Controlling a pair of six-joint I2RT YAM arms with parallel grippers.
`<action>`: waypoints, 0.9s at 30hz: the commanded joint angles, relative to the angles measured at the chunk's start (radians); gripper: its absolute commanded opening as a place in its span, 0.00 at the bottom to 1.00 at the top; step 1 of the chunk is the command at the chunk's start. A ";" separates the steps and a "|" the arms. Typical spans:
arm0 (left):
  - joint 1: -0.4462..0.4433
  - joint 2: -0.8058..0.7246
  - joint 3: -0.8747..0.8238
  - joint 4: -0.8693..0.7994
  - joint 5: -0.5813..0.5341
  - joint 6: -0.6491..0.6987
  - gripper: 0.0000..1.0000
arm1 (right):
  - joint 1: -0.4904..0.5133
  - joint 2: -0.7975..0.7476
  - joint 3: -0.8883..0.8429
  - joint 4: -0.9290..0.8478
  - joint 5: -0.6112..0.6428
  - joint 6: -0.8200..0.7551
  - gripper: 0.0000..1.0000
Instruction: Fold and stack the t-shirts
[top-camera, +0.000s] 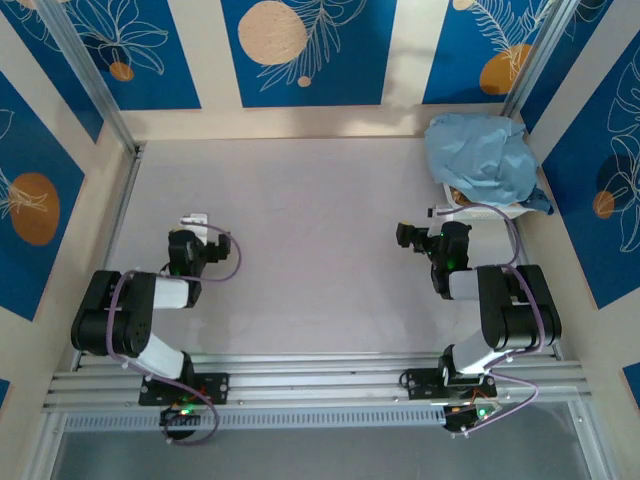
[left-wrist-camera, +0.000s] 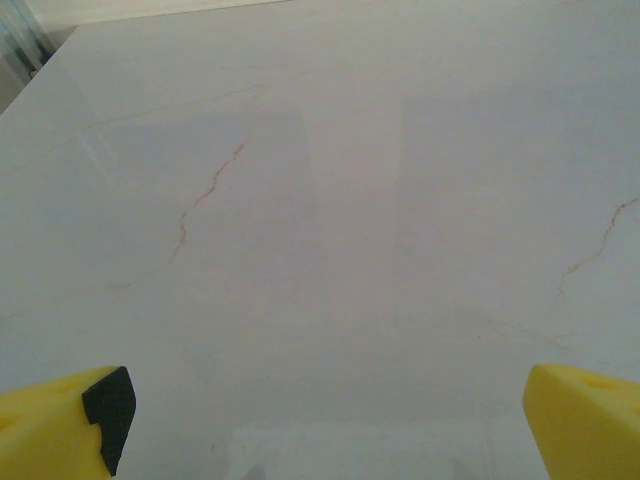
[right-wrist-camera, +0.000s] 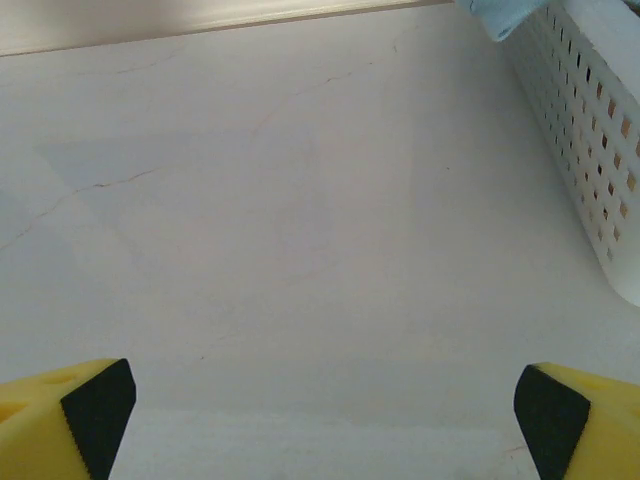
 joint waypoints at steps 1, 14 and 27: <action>-0.009 -0.002 0.022 0.010 0.026 0.007 1.00 | -0.005 -0.001 0.011 0.024 -0.005 -0.015 0.99; -0.009 -0.001 0.024 0.009 0.026 0.007 1.00 | -0.005 0.001 0.011 0.025 -0.004 -0.015 0.99; -0.168 -0.340 0.322 -0.459 -0.351 -0.179 1.00 | 0.047 -0.369 0.614 -1.022 0.260 0.503 0.99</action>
